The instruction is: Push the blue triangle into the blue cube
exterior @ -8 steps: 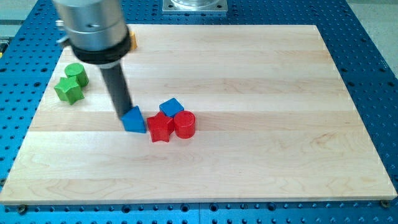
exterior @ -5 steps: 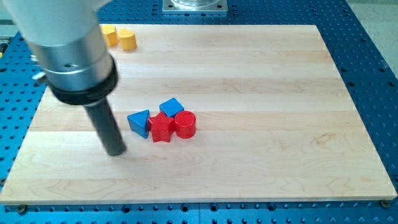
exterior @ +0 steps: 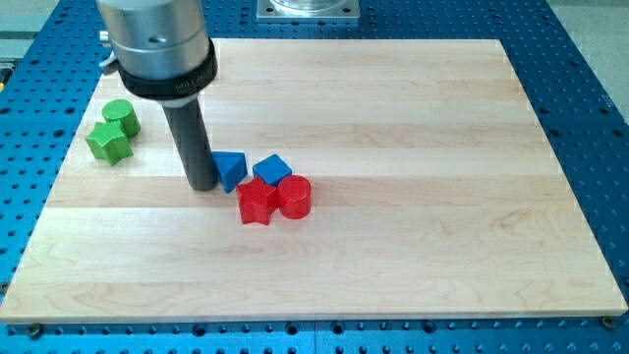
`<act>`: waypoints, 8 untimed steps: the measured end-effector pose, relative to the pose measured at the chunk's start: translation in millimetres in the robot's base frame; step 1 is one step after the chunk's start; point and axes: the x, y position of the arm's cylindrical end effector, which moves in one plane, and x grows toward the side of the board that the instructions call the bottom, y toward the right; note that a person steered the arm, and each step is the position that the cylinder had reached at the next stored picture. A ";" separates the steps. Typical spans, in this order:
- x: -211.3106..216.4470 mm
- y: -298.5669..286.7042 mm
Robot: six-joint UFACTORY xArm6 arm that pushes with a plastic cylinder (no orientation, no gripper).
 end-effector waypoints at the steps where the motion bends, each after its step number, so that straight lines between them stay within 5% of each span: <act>1: -23.4 -0.4; 5: -18.9 21.2; 8: -132.8 -25.6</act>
